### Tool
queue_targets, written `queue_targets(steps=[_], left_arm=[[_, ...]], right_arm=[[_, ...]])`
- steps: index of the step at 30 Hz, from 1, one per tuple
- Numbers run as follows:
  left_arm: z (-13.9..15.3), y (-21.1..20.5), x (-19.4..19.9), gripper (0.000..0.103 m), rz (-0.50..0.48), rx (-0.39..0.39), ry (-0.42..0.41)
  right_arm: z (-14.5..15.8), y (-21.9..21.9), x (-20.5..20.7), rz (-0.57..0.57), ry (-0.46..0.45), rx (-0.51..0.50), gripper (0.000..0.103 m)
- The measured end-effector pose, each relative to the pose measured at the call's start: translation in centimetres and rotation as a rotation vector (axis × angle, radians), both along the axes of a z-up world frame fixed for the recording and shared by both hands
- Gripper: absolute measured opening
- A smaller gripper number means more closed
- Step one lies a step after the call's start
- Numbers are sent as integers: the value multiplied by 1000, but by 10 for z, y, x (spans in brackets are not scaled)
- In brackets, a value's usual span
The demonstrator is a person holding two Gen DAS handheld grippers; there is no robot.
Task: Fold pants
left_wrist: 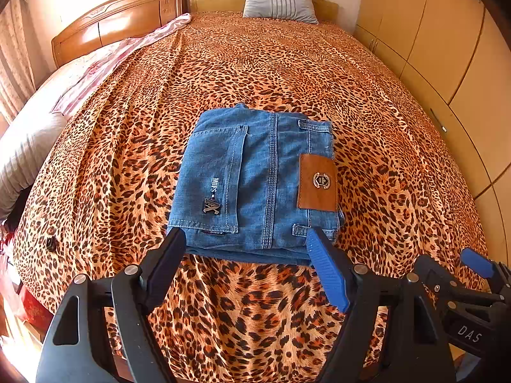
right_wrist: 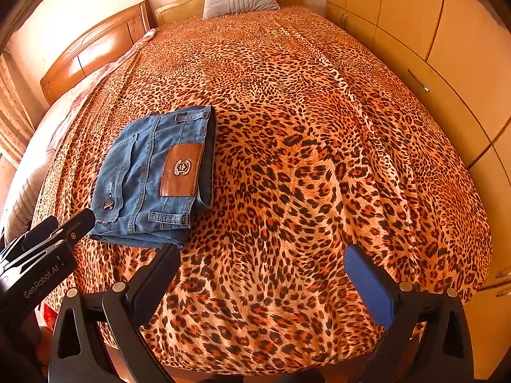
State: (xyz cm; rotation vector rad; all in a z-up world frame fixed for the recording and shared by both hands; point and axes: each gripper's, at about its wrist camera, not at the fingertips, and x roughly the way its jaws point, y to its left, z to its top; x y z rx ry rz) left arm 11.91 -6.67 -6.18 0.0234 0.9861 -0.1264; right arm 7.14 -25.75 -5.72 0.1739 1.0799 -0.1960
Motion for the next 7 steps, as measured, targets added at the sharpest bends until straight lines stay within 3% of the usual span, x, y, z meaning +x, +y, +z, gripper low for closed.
queue_targets(steps=[7], left_arm=[[2, 0, 2, 78, -10, -26, 19]], right_arm=[[-1, 1, 0, 1, 7, 0, 103]])
